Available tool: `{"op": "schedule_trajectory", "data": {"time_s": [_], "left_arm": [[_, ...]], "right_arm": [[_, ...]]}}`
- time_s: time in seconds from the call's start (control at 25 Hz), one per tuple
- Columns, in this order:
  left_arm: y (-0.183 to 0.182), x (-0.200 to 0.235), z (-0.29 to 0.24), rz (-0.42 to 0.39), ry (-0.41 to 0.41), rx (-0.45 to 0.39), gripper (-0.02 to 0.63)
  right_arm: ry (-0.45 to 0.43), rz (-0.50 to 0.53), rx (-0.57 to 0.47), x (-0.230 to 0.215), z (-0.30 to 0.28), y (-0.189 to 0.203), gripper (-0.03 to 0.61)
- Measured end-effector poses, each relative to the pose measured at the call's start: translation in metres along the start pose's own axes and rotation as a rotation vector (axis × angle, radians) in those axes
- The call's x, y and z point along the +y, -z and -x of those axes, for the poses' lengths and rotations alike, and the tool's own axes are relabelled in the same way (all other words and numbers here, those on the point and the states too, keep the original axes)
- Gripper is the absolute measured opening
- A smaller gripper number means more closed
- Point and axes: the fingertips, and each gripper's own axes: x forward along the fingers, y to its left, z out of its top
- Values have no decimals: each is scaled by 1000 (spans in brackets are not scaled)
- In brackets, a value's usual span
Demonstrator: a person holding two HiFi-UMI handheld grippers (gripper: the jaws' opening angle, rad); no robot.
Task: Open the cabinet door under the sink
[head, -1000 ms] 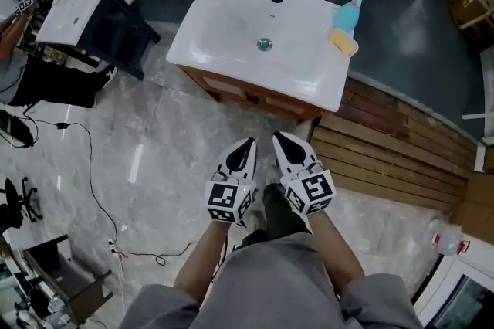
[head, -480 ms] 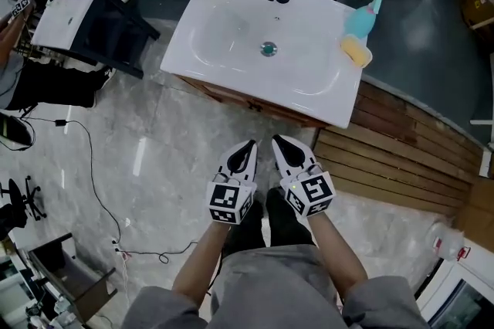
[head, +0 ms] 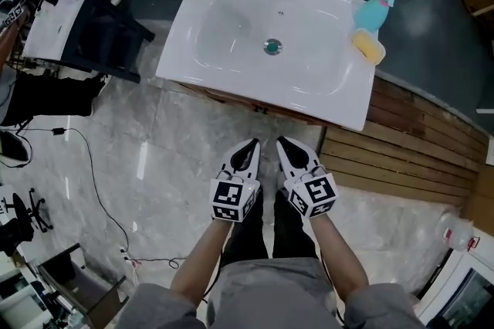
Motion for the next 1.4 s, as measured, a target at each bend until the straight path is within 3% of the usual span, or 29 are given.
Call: {"op": "schedule_trajectory", "data": {"time_s": [0.52, 1.08, 1.4], "left_arm": [[49, 39, -33, 27, -6, 23, 9], [116, 73, -87, 46, -25, 43, 11], [154, 82, -117, 67, -30, 80, 51]], "right_arm": [[31, -32, -9, -15, -40, 31, 12], [14, -32, 35, -45, -68, 96, 12], [13, -53, 51, -53, -67, 123, 12]]}}
